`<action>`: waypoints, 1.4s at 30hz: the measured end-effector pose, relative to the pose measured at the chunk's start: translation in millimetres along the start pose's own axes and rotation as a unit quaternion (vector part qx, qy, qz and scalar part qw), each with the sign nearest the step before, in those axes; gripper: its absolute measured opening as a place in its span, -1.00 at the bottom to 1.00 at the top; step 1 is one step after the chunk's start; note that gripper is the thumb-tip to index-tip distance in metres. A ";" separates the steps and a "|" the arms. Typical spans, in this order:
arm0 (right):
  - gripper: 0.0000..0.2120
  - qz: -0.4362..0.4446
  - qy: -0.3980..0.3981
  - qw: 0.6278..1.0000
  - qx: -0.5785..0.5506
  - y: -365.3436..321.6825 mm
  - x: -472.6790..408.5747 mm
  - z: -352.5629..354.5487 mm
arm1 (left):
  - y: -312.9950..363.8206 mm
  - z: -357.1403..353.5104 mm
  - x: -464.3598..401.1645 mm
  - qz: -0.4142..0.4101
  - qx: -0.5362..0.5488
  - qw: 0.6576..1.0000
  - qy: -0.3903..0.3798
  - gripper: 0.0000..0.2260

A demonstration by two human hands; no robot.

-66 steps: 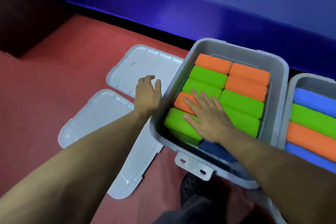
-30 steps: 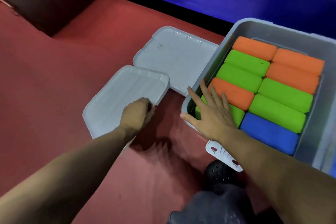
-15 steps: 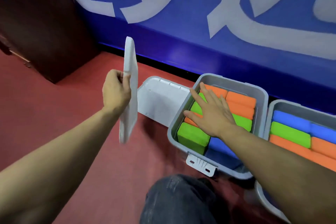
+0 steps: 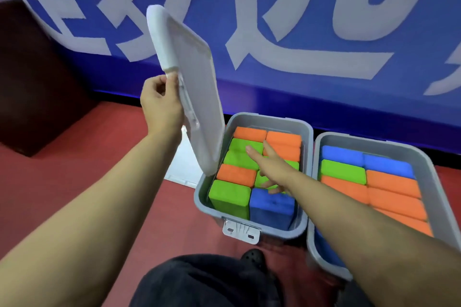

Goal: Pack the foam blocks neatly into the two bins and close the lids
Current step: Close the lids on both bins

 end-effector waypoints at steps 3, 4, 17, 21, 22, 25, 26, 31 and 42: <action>-0.17 -0.044 -0.057 0.989 -0.128 5.2 -2.3 -5.6 | -6.5 -18.7 5.7 0.035 0.087 0.996 -0.003 -0.78; -0.21 -0.038 -0.070 0.977 -0.199 3.9 -4.3 -5.7 | -8.5 -23.3 8.5 0.048 0.112 0.993 -0.005 -0.80; -0.51 0.062 0.146 0.860 -0.486 63.7 -11.7 60.5 | -106.4 -30.5 66.3 0.315 0.210 0.919 -0.108 -0.21; -0.55 0.078 0.153 0.884 -0.434 87.3 -0.3 72.1 | -140.0 -12.8 66.5 0.358 0.057 0.932 -0.030 -0.44; -0.54 0.076 0.151 0.889 -0.425 93.0 1.6 73.5 | -145.7 -9.8 67.9 0.359 0.013 0.933 -0.034 -0.65; -0.48 0.069 0.150 0.911 -0.378 112.8 -0.4 74.7 | -172.2 -2.3 72.2 0.355 -0.098 0.927 -0.065 -0.79; -0.46 0.065 0.149 0.921 -0.354 120.3 -3.9 74.7 | -183.1 -1.6 73.4 0.352 -0.121 0.925 -0.080 -0.77; -0.46 0.027 0.140 0.960 -0.239 144.7 -19.7 70.8 | -227.8 -1.5 83.7 0.344 -0.200 0.910 -0.116 -0.60; -0.26 -0.096 0.142 0.985 -0.008 210.0 -79.5 55.8 | -287.8 -2.2 97.6 0.368 -0.270 0.874 -0.165 -0.79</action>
Point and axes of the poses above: each hand's wrist, its own x-axis away from the middle knuckle, its own z-axis out of the back of the hand, y = z × x, the point moved 4 cm from there along -x, towards the middle knuckle, and after that the axes turned 3 degrees about -y, right-handed, at the moved point
